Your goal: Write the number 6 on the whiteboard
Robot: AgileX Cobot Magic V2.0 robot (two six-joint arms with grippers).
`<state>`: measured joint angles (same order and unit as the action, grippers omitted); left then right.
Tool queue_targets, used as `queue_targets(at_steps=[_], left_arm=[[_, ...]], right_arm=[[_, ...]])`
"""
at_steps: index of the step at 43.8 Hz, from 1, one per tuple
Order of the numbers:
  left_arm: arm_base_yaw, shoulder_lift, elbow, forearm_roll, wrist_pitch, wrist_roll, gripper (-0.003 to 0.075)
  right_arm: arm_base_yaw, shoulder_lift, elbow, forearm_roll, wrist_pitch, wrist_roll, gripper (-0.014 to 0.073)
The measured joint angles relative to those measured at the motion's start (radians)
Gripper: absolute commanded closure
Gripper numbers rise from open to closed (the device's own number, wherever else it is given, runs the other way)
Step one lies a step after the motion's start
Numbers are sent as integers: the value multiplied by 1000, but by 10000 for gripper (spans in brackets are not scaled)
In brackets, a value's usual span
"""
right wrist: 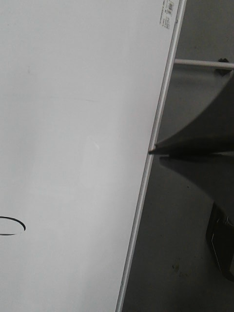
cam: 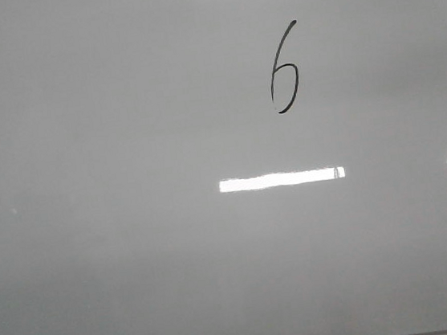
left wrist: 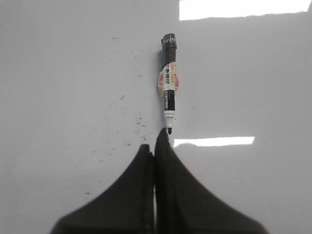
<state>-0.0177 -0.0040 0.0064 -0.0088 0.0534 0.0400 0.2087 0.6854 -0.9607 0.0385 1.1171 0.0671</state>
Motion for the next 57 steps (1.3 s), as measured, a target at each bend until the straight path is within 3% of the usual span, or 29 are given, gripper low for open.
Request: queue_targets(at_steps=[57], left_arm=[[47, 0, 0, 0, -8, -2, 741]], right_arm=[[0, 0, 0, 0, 0, 0, 662]])
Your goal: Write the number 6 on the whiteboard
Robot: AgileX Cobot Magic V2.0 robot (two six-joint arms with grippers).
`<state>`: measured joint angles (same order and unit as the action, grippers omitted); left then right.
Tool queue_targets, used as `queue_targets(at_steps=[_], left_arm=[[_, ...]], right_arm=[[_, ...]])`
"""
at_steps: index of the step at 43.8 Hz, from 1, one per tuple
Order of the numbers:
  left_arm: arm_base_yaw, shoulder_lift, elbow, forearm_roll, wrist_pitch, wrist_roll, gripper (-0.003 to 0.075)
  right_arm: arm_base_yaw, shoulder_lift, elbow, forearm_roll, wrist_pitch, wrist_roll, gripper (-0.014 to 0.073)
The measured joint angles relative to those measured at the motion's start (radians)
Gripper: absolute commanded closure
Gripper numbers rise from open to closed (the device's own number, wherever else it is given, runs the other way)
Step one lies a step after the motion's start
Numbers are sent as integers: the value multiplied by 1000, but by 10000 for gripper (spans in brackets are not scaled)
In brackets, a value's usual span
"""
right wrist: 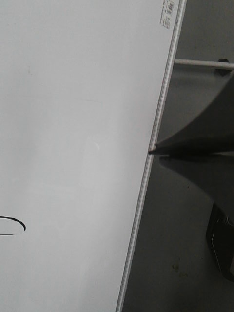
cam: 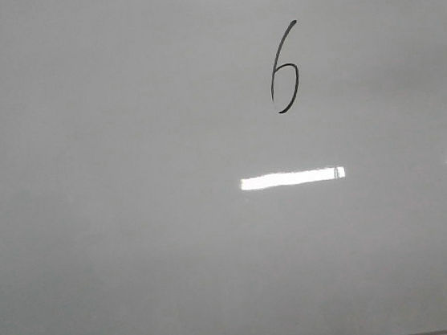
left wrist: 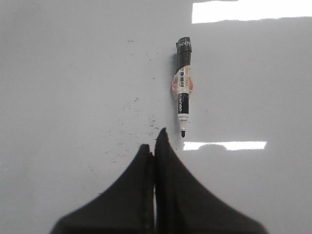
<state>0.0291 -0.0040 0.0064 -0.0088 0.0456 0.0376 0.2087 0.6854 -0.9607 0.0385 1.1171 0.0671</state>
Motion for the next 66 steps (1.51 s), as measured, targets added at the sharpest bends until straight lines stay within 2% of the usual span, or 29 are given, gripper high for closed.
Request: queue_targets(at_steps=[12, 17, 21, 29, 37, 44, 52, 66], left_arm=[[0, 0, 0, 0, 0, 0, 741], [0, 0, 0, 0, -1, 0, 741], [0, 0, 0, -1, -1, 0, 741], [0, 0, 0, -1, -1, 0, 741], [0, 0, 0, -1, -1, 0, 741], [0, 0, 0, -1, -1, 0, 741], [0, 0, 0, -2, -1, 0, 741], [0, 0, 0, -2, -1, 0, 741]], right_arm=[[-5, -23, 7, 0, -2, 0, 662], [-57, -102, 70, 0, -47, 0, 662], [-112, -184, 153, 0, -149, -4, 662], [-229, -376, 413, 0, -470, -8, 662], [-270, -570, 671, 0, -707, -10, 662], [-272, -679, 830, 0, -831, -10, 662], [-272, -696, 963, 0, -965, -10, 662], [-272, -696, 987, 0, -1025, -10, 662]])
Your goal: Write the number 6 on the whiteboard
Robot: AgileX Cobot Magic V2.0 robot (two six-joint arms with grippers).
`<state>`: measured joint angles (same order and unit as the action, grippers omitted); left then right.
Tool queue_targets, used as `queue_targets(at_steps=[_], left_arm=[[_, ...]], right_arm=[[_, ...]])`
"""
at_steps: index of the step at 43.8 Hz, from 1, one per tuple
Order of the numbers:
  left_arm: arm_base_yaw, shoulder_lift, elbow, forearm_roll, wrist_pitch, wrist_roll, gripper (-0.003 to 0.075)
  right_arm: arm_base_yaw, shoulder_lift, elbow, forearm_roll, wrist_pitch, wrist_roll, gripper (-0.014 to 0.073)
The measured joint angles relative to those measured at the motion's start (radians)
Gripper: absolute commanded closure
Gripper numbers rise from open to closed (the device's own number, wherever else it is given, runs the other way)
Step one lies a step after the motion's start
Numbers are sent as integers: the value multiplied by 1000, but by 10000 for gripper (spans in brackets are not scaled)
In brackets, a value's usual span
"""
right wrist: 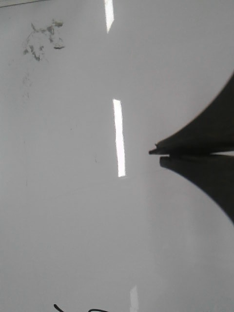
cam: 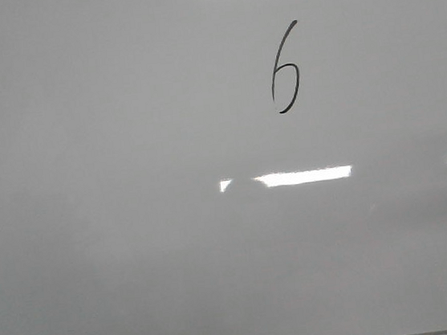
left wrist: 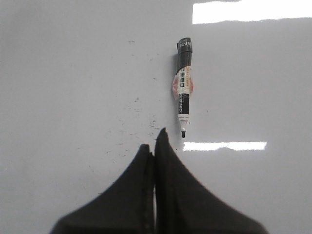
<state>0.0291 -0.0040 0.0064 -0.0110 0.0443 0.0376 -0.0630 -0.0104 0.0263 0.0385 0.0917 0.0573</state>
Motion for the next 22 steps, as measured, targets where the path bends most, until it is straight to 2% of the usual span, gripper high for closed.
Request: queue_targets(at_steps=[22], left_arm=[[0, 0, 0, 0, 0, 0, 741]], right_arm=[[0, 0, 0, 0, -6, 0, 662]])
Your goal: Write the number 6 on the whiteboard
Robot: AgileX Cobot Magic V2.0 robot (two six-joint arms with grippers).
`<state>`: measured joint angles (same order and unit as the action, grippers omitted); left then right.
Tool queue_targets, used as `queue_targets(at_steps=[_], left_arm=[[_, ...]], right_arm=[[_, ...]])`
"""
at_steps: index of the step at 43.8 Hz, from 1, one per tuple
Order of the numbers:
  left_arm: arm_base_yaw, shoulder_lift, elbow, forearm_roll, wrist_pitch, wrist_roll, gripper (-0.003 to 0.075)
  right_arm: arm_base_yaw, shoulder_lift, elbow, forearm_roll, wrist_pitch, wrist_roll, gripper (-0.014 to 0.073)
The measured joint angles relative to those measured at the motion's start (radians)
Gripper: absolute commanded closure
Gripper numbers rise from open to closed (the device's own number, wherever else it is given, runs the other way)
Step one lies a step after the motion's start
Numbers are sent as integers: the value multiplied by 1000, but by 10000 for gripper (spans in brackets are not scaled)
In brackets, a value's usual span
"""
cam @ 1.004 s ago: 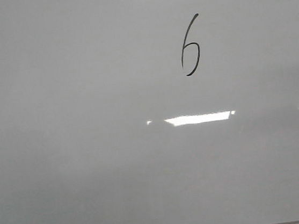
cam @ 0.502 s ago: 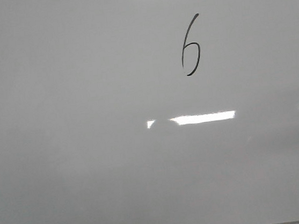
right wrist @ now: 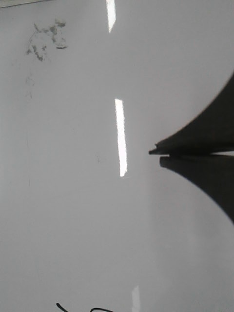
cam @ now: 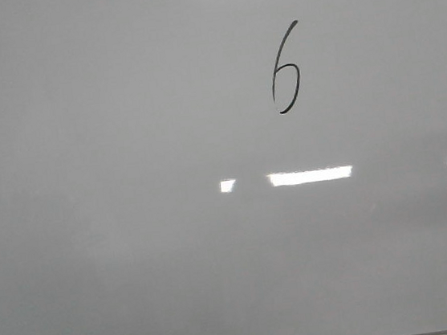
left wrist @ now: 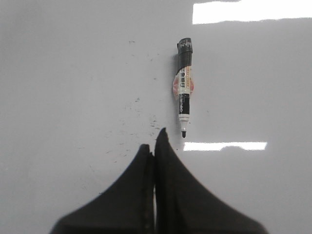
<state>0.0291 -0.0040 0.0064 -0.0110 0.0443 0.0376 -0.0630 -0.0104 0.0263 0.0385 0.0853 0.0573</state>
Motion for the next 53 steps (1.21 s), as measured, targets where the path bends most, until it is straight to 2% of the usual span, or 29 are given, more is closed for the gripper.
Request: queue_targets(at_steps=[21, 53], left_arm=[[0, 0, 0, 0, 0, 0, 741], [0, 0, 0, 0, 0, 0, 741]], right_arm=[[69, 0, 0, 0, 0, 0, 662], [69, 0, 0, 0, -7, 0, 662]])
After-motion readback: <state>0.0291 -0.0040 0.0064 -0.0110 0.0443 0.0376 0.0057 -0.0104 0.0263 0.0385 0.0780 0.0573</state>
